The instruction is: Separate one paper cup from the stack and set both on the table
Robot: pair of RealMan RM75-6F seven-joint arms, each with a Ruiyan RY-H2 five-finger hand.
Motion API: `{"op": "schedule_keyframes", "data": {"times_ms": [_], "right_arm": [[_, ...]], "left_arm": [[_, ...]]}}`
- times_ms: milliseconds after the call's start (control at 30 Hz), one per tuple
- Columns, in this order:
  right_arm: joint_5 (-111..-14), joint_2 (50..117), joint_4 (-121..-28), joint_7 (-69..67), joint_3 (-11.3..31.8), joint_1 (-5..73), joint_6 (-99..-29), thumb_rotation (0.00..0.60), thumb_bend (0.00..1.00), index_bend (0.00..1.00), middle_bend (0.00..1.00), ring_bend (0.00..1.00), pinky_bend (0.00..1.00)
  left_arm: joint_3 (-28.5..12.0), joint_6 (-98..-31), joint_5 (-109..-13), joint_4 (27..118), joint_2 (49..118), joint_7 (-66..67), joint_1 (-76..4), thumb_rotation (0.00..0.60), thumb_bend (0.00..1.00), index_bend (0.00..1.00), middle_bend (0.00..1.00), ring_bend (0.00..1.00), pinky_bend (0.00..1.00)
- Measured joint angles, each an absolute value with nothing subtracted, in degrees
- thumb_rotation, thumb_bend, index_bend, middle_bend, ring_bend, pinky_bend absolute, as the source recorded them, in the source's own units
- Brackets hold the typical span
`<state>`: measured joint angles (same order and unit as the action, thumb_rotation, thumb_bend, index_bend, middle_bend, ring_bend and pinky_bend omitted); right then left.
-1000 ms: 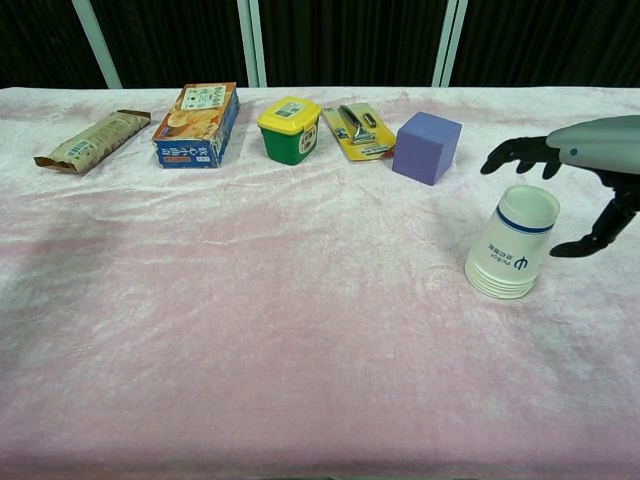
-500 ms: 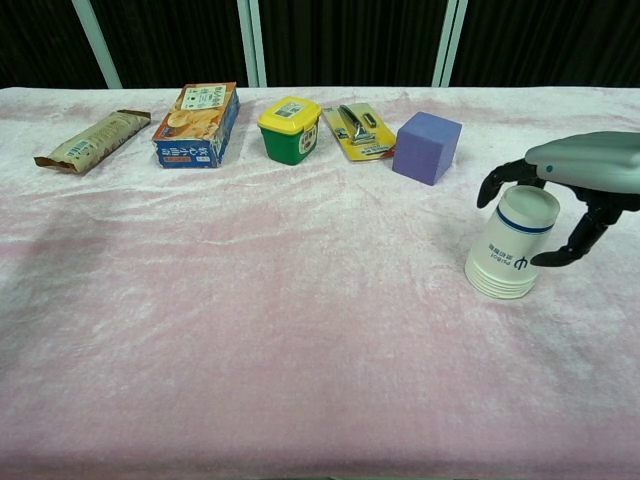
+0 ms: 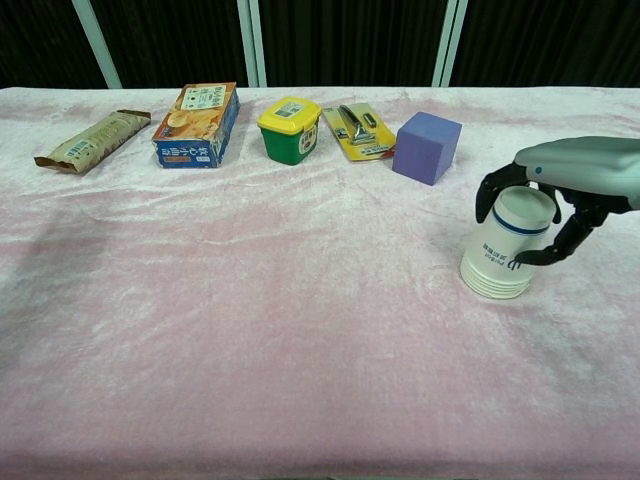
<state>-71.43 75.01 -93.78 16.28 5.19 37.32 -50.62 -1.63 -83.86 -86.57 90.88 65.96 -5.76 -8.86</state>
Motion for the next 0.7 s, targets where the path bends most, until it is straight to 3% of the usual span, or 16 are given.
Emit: {"op": "schedule_keyframes", "data": {"times_ms": [433, 700], "right_arm": [[-75.6, 66.9, -99.1, 0.1, 7.7, 35.8, -53.5, 0.6, 0.41, 0.49, 0.43, 0.55, 0.58], [-74.3, 59.7, -102.1, -29.6, 12.9, 34.6, -51.0, 0.6, 0.41, 0.51, 0.43, 0.56, 0.58]], "left_arm": [[-1.8, -87.1, -94.0, 88.4, 67.4, -8.4, -10.1, 0.6, 0.25, 0.17, 0.03, 0.0, 0.0], [-6.9, -85.6, -96.3, 94.3, 67.8, -6.1, -16.7, 0.6, 0.24, 0.21, 0.06, 0.0, 0.0]]}}
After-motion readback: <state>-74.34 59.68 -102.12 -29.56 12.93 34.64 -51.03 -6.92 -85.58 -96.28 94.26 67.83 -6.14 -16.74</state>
